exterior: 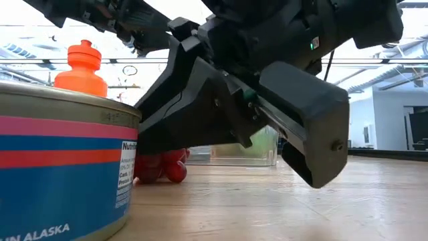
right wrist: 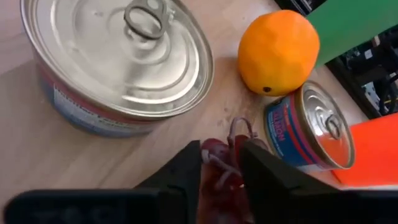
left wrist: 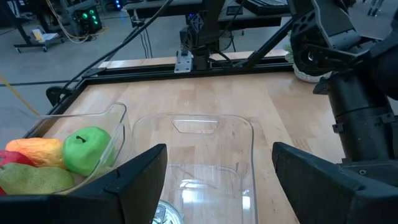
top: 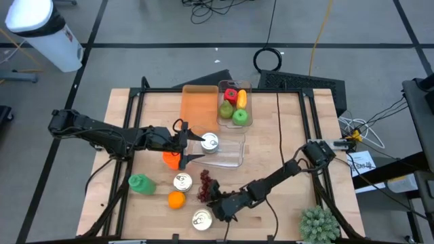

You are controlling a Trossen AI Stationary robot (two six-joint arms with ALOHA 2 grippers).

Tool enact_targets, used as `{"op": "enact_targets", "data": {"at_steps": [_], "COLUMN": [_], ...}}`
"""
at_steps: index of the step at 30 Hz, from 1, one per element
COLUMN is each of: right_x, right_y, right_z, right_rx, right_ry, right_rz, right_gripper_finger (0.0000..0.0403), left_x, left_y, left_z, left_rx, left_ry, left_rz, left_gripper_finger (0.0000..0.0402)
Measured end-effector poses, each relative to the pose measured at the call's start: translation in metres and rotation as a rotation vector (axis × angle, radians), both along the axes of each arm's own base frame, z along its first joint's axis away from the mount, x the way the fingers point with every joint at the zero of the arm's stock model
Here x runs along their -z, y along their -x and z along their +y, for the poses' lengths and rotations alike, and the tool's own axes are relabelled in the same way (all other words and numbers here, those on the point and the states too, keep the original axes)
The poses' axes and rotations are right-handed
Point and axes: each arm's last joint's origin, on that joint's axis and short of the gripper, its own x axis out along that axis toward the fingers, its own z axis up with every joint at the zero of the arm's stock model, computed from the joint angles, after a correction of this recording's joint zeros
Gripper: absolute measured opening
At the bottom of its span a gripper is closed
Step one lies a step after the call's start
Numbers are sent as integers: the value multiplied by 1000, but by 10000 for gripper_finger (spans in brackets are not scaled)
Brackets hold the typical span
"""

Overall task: Pick & Place Food Item
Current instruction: Put the grapes into the top transparent bin

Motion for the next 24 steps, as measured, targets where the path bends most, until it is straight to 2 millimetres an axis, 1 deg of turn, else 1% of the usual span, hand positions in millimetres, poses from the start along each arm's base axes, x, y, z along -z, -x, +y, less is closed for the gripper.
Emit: {"op": "enact_targets", "data": {"at_steps": [5, 6, 11, 13, 15, 19, 21, 24], "right_x": [0, 0, 0, -4, -14, -48, -64, -92], "right_y": [0, 0, 0, 1, 2, 11, 17, 26], "right_z": [0, 0, 0, 1, 2, 2, -2, -11], "right_rx": [-6, -4, -2, -5, 9, 66, 109, 158], "right_ry": [8, 7, 2, 1, 2, 14, -1, -75], "right_rz": [1, 4, -2, -8, -30, -80, -79, -72], "right_gripper_finger": [20, 10, 8, 4, 4, 3, 3, 2], "left_x": [0, 0, 0, 0, 0, 0, 0, 0], "left_y": [0, 0, 0, 0, 0, 0, 0, 0], "left_z": [0, 0, 0, 0, 0, 0, 0, 0], "left_rx": [0, 0, 0, 0, 0, 0, 0, 0], "left_ry": [0, 0, 0, 0, 0, 0, 0, 0], "left_rz": [0, 0, 0, 0, 0, 0, 0, 0], "left_gripper_finger": [301, 301, 301, 301, 301, 301, 301, 301]}}
